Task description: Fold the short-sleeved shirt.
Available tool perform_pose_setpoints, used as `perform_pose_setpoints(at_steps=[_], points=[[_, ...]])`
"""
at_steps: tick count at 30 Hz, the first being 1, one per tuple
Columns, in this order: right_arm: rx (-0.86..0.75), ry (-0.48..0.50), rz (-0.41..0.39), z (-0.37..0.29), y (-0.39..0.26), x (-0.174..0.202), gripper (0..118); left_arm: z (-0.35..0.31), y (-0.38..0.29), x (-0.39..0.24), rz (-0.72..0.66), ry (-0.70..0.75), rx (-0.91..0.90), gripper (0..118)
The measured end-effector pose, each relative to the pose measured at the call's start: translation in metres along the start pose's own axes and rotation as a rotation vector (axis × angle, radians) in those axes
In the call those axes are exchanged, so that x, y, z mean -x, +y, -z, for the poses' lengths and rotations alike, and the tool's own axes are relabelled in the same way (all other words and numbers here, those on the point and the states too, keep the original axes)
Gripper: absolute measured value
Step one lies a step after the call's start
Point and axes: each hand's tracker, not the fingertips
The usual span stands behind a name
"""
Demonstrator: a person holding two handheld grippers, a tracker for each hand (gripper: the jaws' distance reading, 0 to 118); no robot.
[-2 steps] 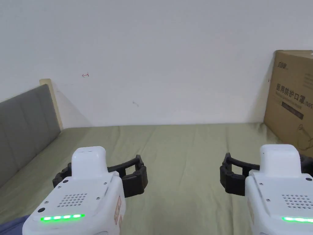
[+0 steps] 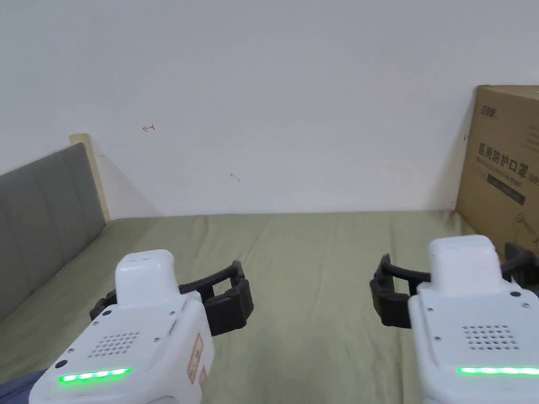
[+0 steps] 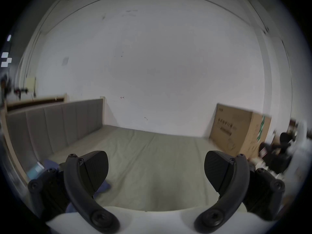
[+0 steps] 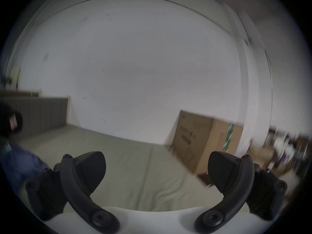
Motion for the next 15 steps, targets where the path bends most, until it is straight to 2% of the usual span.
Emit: perform_pose_setpoints(at_steps=[2, 6, 7, 9, 10, 12, 13, 15], points=[[-0.048, -0.012, -0.196, -0.001, 0.01, 0.023, 118, 0.001, -0.003, 0.015, -0.208, -0.039, -0.044, 115], [-0.068, -0.004, -0.694, -0.002, -0.001, 0.081, 118, 0.01, -0.04, 0.057, -0.826, -0.103, -0.062, 115], [-0.084, 0.014, -0.784, -0.003, -0.01, 0.092, 118, 0.012, -0.051, 0.063, -0.952, -0.083, -0.041, 115], [-0.041, 0.074, -0.88, -0.004, -0.024, 0.106, 118, 0.017, -0.082, 0.076, -1.127, -0.057, -0.011, 115], [-0.031, 0.093, -0.879, -0.003, -0.031, 0.11, 118, 0.018, -0.092, 0.081, -1.175, -0.025, 0.028, 115], [0.019, 0.129, -0.794, 0.001, -0.037, 0.111, 118, 0.028, -0.107, 0.101, -1.162, 0.033, 0.05, 115], [0.044, 0.157, -0.724, 0.002, -0.034, 0.107, 118, 0.027, -0.102, 0.104, -1.114, 0.064, 0.057, 115], [0.08, 0.182, -0.513, 0.008, -0.019, 0.091, 118, 0.009, -0.073, 0.075, -0.924, 0.076, -0.015, 115]])
